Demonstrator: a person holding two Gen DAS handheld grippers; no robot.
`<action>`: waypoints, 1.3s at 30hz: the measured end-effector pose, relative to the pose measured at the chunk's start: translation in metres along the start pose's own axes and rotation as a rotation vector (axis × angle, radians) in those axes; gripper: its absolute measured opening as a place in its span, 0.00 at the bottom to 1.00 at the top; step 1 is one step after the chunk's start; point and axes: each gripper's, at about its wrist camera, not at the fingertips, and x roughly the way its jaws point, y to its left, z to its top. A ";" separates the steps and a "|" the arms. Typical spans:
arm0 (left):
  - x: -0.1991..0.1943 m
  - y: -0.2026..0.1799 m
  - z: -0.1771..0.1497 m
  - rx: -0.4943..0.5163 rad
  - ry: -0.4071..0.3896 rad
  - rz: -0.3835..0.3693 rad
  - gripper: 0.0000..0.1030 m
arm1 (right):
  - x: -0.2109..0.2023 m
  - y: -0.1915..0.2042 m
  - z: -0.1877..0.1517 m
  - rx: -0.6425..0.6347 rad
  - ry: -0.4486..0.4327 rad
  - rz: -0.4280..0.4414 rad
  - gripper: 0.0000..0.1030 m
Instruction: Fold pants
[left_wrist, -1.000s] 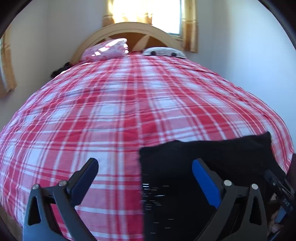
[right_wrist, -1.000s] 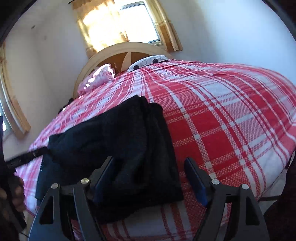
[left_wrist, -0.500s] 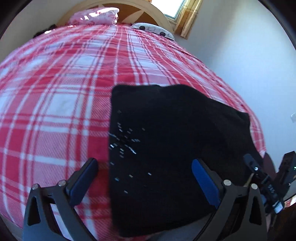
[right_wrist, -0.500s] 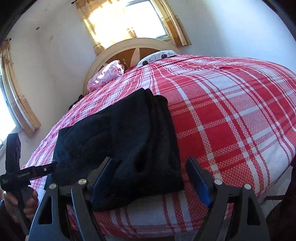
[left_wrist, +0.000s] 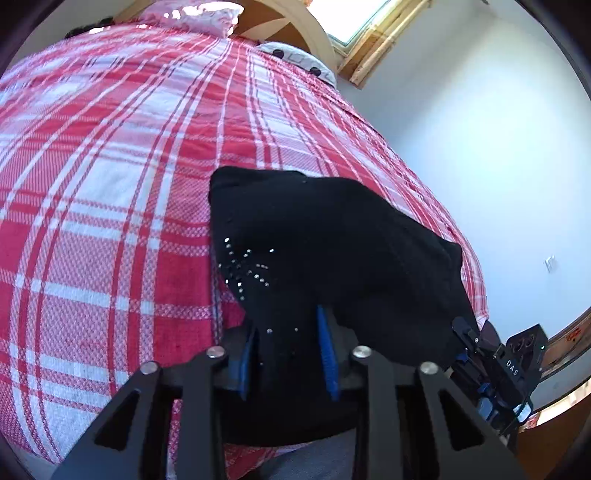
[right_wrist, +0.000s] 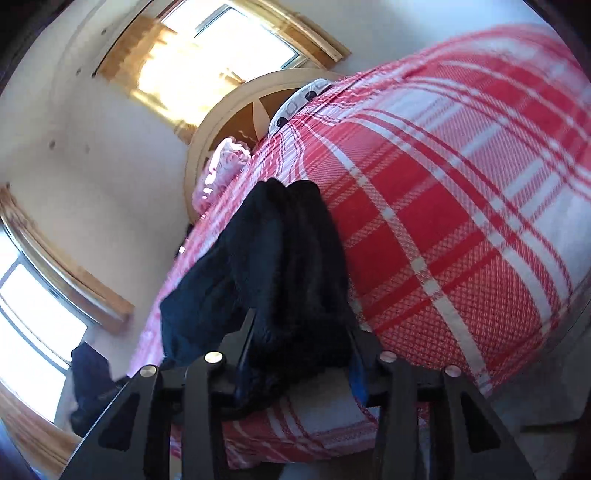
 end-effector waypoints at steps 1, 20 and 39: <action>-0.002 -0.004 0.000 0.018 -0.009 0.006 0.23 | 0.000 0.002 -0.001 -0.006 0.002 -0.005 0.36; -0.086 0.071 0.074 0.069 -0.364 0.410 0.14 | 0.096 0.203 -0.007 -0.629 0.041 0.104 0.32; -0.088 0.171 0.075 -0.056 -0.260 0.740 0.16 | 0.257 0.259 -0.056 -0.592 0.268 0.134 0.33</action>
